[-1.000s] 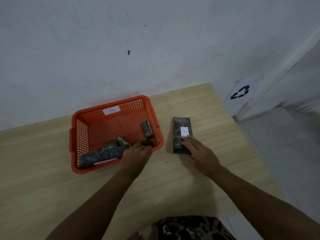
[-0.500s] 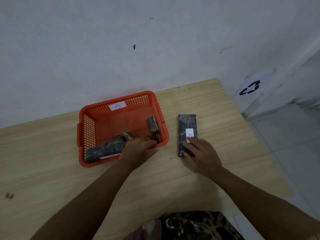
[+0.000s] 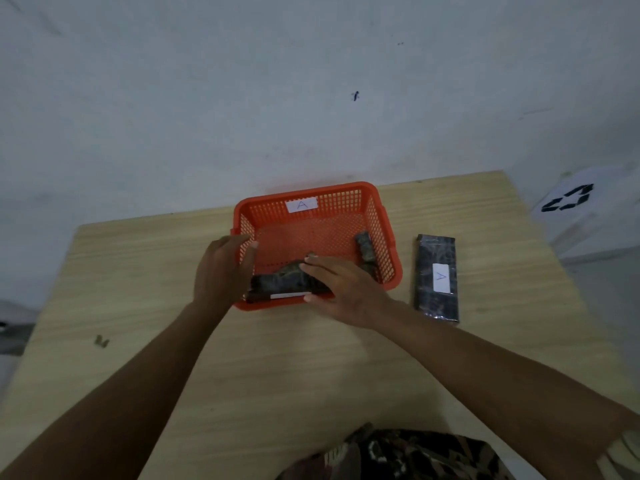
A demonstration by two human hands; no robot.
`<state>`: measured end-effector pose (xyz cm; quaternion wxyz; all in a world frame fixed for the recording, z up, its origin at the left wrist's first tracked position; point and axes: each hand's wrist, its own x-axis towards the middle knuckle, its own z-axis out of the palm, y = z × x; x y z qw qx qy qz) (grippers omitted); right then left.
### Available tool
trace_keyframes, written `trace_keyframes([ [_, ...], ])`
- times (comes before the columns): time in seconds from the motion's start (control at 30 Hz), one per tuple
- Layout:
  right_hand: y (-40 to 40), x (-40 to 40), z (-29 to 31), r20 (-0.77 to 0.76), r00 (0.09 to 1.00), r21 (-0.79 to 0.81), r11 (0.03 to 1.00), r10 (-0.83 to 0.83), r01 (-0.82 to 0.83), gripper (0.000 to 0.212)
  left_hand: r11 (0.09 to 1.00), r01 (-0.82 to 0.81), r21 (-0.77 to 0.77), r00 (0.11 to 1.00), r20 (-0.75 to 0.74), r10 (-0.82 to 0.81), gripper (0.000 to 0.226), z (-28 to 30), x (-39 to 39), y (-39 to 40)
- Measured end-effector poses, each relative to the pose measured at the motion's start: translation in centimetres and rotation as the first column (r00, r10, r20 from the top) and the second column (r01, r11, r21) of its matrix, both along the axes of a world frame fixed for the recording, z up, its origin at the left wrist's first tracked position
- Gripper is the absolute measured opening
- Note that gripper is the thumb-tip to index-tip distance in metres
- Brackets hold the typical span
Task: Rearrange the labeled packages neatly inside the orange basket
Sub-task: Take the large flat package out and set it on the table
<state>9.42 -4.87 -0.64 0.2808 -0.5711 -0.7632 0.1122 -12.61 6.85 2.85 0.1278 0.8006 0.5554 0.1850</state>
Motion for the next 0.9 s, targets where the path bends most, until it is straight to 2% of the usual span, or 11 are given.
trace_keyframes([
  [0.1, 1.2, -1.3, -0.4, 0.030, 0.999, -0.153, 0.988, -0.012, 0.016, 0.065, 0.982, -0.128, -0.141, 0.991, 0.027, 0.133, 0.048, -1.4, -1.3, 1.1],
  [0.2, 1.8, -1.5, -0.9, 0.046, 0.998, -0.307, 0.950, -0.050, 0.062, 0.067, 0.902, -0.244, -0.357, 0.957, 0.061, 0.283, 0.063, -3.1, -1.4, 1.9],
  [0.27, 1.8, -1.7, -1.1, 0.015, 0.997, -0.379, 0.922, -0.082, 0.081, 0.068, 0.837, -0.248, -0.487, 0.935, 0.106, 0.339, 0.059, -4.1, -1.2, 2.3],
  [0.33, 1.7, -1.9, -1.3, -0.018, 0.992, -0.373, 0.922, -0.122, 0.107, 0.065, 0.816, -0.213, -0.538, 0.926, 0.155, 0.344, 0.049, -4.9, -1.1, 2.6],
  [0.53, 1.6, -2.4, -0.8, -0.094, 0.984, -0.359, 0.927, -0.152, 0.109, 0.054, 0.830, -0.189, -0.525, 0.913, 0.218, 0.346, 0.024, -6.4, -1.5, 3.0],
  [0.67, 1.5, -2.0, 1.5, -0.191, 0.971, -0.258, 0.962, -0.144, 0.092, 0.055, 0.867, -0.131, -0.481, 0.935, 0.230, 0.269, 0.029, -6.6, -2.2, 2.9],
  [0.77, 1.5, -2.0, 3.7, -0.331, 0.925, -0.224, 0.967, -0.189, 0.118, 0.054, 0.889, -0.098, -0.447, 0.953, 0.216, 0.213, 0.029, -6.7, -2.5, 2.7],
  [0.83, 1.3, -1.9, 5.1, -0.439, 0.857, -0.309, 0.941, -0.270, 0.138, 0.054, 0.903, -0.076, -0.422, 0.965, 0.197, 0.173, 0.028, -6.7, -2.6, 2.6],
  [0.9, 0.8, -1.6, 5.9, -0.498, 0.807, -0.465, 0.883, -0.317, 0.060, 0.052, 0.911, -0.054, -0.409, 0.971, 0.191, 0.143, 0.026, -6.7, -2.6, 2.6],
])
